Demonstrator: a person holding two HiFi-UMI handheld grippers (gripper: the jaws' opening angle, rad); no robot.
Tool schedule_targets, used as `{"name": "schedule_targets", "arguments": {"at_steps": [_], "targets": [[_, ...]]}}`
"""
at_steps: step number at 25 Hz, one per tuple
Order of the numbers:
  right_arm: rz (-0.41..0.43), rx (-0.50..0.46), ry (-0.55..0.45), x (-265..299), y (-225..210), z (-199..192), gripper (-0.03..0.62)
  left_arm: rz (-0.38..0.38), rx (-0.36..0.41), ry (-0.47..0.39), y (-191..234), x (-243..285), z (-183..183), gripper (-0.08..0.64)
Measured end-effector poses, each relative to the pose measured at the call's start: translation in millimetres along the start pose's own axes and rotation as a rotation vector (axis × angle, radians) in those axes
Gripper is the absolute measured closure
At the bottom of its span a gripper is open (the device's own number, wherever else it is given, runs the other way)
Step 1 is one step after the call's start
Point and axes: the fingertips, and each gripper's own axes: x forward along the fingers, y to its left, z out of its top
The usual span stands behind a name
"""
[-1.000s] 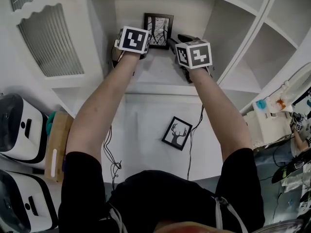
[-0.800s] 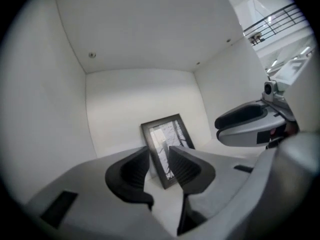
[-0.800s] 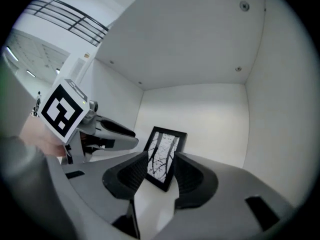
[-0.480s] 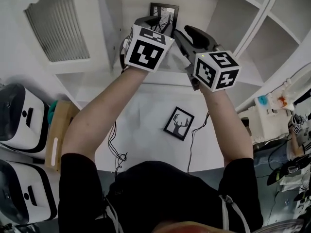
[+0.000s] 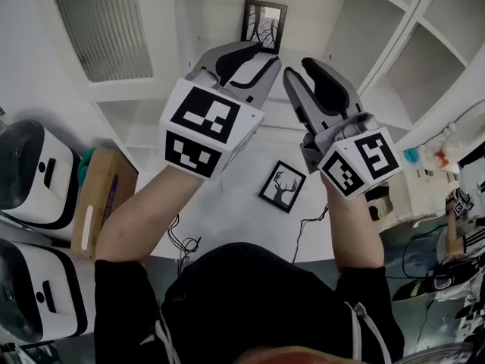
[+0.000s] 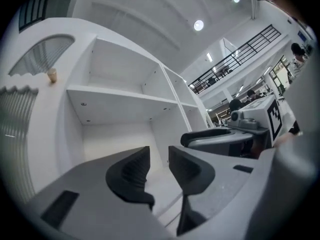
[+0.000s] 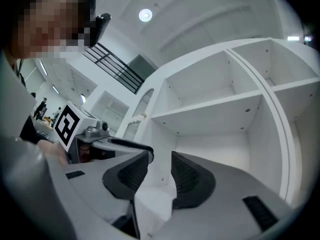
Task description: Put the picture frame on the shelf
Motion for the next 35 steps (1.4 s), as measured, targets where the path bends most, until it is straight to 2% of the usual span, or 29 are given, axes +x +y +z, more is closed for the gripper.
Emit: {"name": "schedule_targets", "arguments": {"at_steps": [8, 12, 17, 21, 27, 31, 35], "targets": [[0.037, -0.095, -0.009, -30.6, 53.9, -6.8, 0.44, -0.029, -0.014, -0.092, -20.9, -69.1, 1.2, 0.474], [0.099, -0.067, -0.003, -49.6, 78.6, -26.2, 0.44, -0.012, -0.054, -0.112, -25.2, -94.9, -12.8, 0.503], [0.196, 0.017, 0.079, -73.0, 105.7, -74.4, 0.486, 0.013, -0.107, -0.062, -21.7, -122.4, -50.2, 0.545], [0.203, 0.138, 0.087, -91.2, 112.0, -96.3, 0.509, 0.027, -0.139, -0.038, -26.9, -143.7, -81.2, 0.552], [0.226, 0.228, 0.124, -97.8, 131.0, -123.2, 0.543, -0.01, -0.163, 0.087, -44.7, -163.4, -134.5, 0.554], [0.244, 0.316, 0.157, -100.7, 144.0, -144.4, 0.561, -0.03, -0.245, 0.179, -53.6, -171.5, -167.9, 0.552], [0.248, 0.339, 0.166, -98.2, 144.9, -151.8, 0.571, -0.046, -0.29, 0.206, -54.7, -169.8, -179.2, 0.554]]}}
